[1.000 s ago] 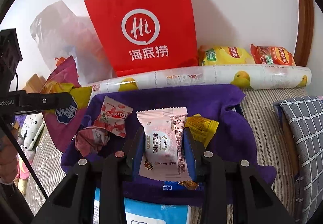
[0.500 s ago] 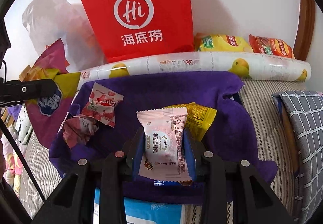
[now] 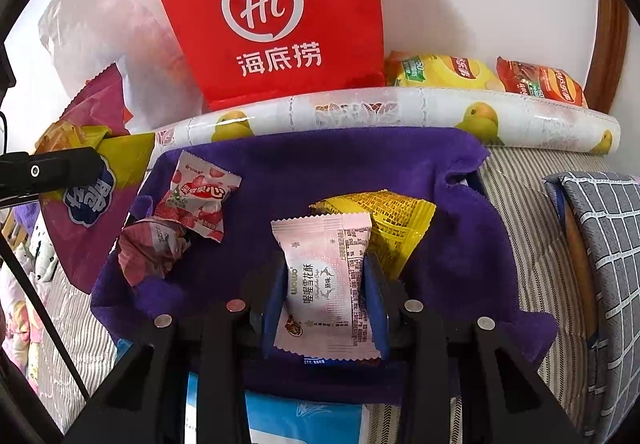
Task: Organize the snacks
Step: 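Lower the pink cookie packet onto the towel and open the right gripper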
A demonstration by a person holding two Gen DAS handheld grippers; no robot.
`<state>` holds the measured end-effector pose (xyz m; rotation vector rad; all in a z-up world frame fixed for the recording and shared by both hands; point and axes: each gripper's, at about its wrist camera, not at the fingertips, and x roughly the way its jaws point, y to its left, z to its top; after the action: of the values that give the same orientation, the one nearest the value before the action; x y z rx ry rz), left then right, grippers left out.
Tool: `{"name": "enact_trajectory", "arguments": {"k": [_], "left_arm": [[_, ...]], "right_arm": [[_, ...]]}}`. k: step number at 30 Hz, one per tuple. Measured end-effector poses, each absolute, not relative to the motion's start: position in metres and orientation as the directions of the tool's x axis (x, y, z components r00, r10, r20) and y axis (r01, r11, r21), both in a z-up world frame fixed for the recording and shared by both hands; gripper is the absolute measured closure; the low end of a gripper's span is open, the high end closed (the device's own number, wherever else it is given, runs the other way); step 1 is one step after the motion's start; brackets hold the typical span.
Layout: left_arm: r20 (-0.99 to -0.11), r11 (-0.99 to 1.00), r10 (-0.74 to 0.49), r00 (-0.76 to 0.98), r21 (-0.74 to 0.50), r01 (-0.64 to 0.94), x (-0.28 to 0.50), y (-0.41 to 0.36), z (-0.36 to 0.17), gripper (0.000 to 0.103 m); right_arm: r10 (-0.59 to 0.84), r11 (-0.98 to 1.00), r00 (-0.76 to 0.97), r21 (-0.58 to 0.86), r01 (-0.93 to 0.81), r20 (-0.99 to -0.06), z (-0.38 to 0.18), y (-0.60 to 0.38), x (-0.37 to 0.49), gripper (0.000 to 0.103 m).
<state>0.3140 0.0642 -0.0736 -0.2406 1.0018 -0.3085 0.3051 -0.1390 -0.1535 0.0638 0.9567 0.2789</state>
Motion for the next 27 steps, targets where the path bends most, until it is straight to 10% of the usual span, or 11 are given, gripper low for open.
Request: {"name": "enact_trajectory", "arguments": {"k": [27], "left_arm": [[-0.800, 0.929, -0.369, 0.474, -0.332, 0.162, 0.316, 0.054, -0.081, 0.047]], "right_arm": [[0.251, 0.965, 0.513, 0.167, -0.204, -0.821, -0.159, -0.138, 0.307, 0.065]]}}
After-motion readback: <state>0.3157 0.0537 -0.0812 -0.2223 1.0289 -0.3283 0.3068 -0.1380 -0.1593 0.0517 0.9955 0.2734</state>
